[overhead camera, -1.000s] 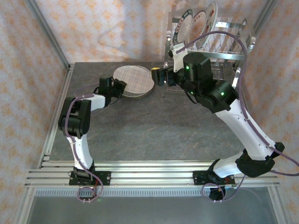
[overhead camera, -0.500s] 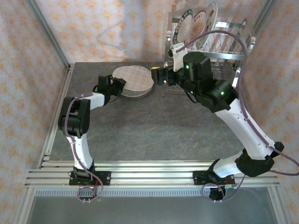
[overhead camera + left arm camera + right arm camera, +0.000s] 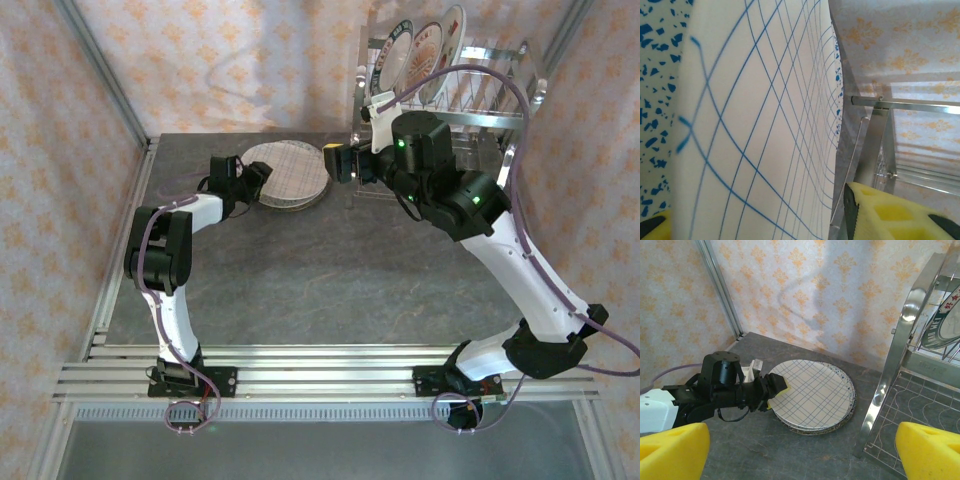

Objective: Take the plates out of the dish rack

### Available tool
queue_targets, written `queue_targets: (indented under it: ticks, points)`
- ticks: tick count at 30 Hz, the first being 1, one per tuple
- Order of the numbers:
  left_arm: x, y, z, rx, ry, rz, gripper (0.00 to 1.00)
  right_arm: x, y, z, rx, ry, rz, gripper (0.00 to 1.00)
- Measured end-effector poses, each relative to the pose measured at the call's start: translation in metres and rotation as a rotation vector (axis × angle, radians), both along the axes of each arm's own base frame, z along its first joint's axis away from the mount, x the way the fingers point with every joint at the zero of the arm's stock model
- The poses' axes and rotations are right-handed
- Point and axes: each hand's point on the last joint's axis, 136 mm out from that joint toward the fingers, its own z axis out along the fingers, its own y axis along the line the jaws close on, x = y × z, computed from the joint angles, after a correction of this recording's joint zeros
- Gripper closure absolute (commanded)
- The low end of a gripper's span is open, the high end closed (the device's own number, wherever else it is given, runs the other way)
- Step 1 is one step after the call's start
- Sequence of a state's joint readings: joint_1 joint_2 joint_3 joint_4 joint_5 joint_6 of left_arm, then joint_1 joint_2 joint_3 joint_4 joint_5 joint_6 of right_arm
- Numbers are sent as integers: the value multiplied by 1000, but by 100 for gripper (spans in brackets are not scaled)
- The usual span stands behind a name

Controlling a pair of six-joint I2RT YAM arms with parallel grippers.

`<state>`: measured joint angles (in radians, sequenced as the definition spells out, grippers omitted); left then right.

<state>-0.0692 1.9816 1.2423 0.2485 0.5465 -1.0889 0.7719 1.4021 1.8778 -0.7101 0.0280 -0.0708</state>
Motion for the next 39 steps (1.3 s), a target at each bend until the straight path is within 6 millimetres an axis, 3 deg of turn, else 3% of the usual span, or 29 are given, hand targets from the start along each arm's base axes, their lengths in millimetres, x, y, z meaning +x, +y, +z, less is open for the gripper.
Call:
queue_targets:
  ticks: [9, 22, 32, 39]
  points:
    - [1, 0, 5, 39, 54, -23, 42, 0, 0, 0, 6, 4, -3, 5]
    - [-10, 1, -30, 85, 211, -54, 38, 0, 0, 0, 12, 7, -7, 5]
    - [-11, 4, -23, 106, 258, -50, 36, 0, 0, 0, 14, 9, -8, 4]
    - [-16, 7, -37, 131, 324, -55, 35, 0, 0, 0, 17, 12, -9, 5]
